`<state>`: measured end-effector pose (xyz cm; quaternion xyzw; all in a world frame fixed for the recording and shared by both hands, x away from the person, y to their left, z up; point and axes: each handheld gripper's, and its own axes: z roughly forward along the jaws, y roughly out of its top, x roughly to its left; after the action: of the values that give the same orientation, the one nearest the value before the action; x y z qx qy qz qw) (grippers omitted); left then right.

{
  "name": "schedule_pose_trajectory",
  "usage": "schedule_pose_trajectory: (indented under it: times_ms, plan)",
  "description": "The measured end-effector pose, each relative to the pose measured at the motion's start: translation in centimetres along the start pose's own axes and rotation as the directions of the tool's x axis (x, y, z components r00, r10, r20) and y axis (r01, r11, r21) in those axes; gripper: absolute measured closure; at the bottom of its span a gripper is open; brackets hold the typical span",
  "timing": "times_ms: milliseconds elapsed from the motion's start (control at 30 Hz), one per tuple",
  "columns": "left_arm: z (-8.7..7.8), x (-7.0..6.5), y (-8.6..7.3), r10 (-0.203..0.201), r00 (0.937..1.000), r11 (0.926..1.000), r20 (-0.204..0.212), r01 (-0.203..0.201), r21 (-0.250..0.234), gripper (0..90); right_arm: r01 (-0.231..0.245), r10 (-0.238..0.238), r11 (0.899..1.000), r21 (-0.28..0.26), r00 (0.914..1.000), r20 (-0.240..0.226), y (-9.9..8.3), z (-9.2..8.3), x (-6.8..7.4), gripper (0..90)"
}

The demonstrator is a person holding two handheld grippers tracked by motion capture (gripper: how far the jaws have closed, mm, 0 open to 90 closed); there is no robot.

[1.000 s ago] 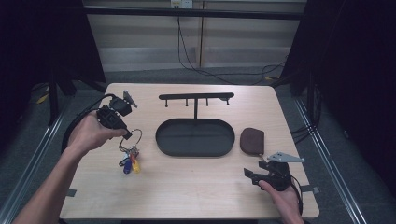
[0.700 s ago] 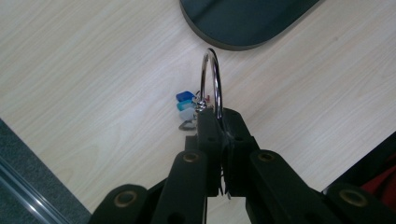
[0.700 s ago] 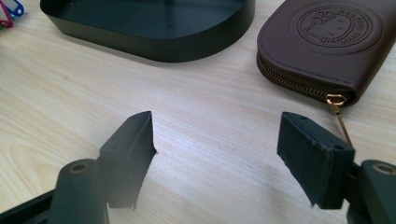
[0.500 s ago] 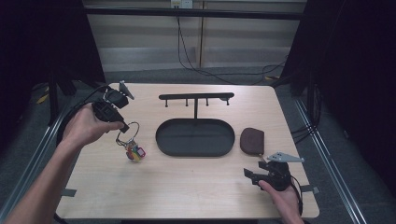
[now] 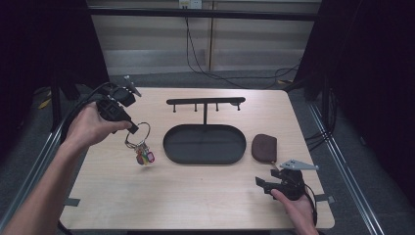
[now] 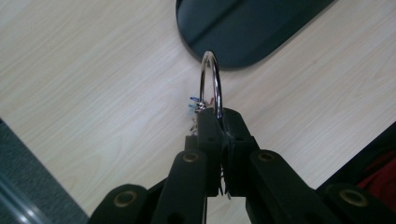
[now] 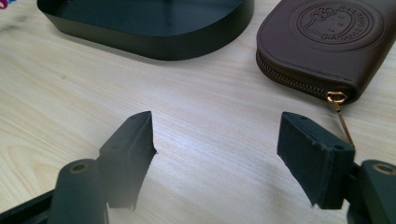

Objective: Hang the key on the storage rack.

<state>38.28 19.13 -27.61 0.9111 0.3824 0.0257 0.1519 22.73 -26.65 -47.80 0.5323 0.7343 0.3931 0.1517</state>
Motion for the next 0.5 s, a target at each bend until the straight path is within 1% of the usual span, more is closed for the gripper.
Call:
schedule_pose_trajectory:
  times_ms: [33,100,133,267,367,500]
  plan:
    - [-0.1,-0.1,0.1,0.005,0.9999,1.0000,0.013,-0.005,0.001,88.0,0.001,-0.001,1.000,-0.001,1.0000,-0.001,0.0,0.0,0.0,27.2]
    - [-0.2,-0.2,0.4,0.016,0.9999,0.9999,0.001,-0.016,0.007,88.0,0.003,-0.003,1.000,-0.001,1.0000,0.001,0.0,-0.1,0.0,27.2]
    - [-0.1,-0.3,0.5,0.017,0.9998,0.9999,0.011,-0.017,0.003,88.0,0.002,-0.002,1.000,0.001,1.0000,0.002,0.0,0.0,0.0,27.2]
    - [-0.4,-0.5,0.9,0.033,0.9994,0.9995,0.010,-0.033,-0.001,88.0,0.002,-0.002,1.000,-0.002,1.0000,-0.001,0.0,-0.1,0.0,27.2]
    - [-0.7,-0.6,1.2,0.044,0.9990,0.9990,-0.011,-0.044,0.012,88.0,0.003,-0.003,1.000,-0.001,1.0000,-0.001,0.0,-0.1,0.0,27.2]
    - [-0.8,-0.9,1.8,0.052,0.9987,0.9987,-0.003,-0.052,-0.002,88.0,0.002,-0.002,1.000,-0.001,1.0000,-0.002,0.0,-0.1,0.0,27.2]
